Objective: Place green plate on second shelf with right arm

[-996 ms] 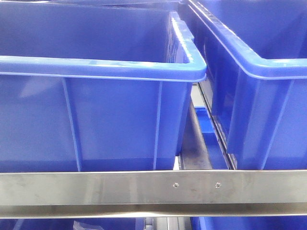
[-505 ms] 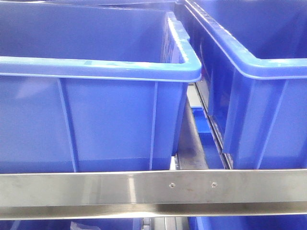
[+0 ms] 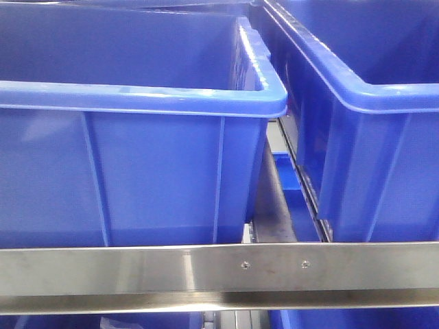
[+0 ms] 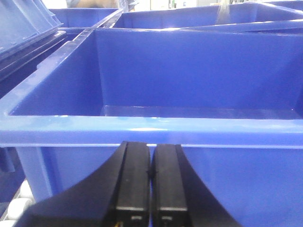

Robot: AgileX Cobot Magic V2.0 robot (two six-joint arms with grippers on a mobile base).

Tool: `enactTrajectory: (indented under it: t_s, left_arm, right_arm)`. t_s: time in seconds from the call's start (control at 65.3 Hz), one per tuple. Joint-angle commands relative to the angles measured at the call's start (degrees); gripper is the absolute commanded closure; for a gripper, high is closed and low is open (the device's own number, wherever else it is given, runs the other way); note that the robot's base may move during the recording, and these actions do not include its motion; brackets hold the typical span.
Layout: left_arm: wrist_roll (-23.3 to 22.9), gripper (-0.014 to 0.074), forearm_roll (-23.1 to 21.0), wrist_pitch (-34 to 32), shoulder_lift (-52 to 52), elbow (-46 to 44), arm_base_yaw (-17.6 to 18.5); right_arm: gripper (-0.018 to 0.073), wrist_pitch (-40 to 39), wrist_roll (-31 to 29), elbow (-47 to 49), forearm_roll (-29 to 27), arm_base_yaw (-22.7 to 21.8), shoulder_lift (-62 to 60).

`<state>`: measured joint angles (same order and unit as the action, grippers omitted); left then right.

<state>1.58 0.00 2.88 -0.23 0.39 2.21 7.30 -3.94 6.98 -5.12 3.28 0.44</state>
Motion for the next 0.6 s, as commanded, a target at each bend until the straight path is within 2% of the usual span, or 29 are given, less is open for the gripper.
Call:
enactTrajectory:
  t_s: [0.0,0.168,0.475,0.582]
  left_arm:
    - [-0.1,0.0466,0.0,-4.5,-0.9,2.3,0.0]
    - [-0.1,0.0466,0.0,-4.5,-0.9,2.3,0.0]
    - [-0.1,0.0466,0.0,-4.5,-0.9,2.3,0.0]
    - [-0.1,0.0466,0.0,-4.5,-0.9,2.3,0.0]
  right_arm:
    - [0.051,-8.4,0.3,-2.3,1.2,-0.4,-0.7]
    - [0.051,-13.7,0.4,-7.6,1.2,-0.4,-2.1]
    - [0.051,-13.3,0.4,-7.6,2.0,-0.4,-2.1]
    - [0.051,-14.2,2.6,-7.6,2.2,-0.4,-2.1]
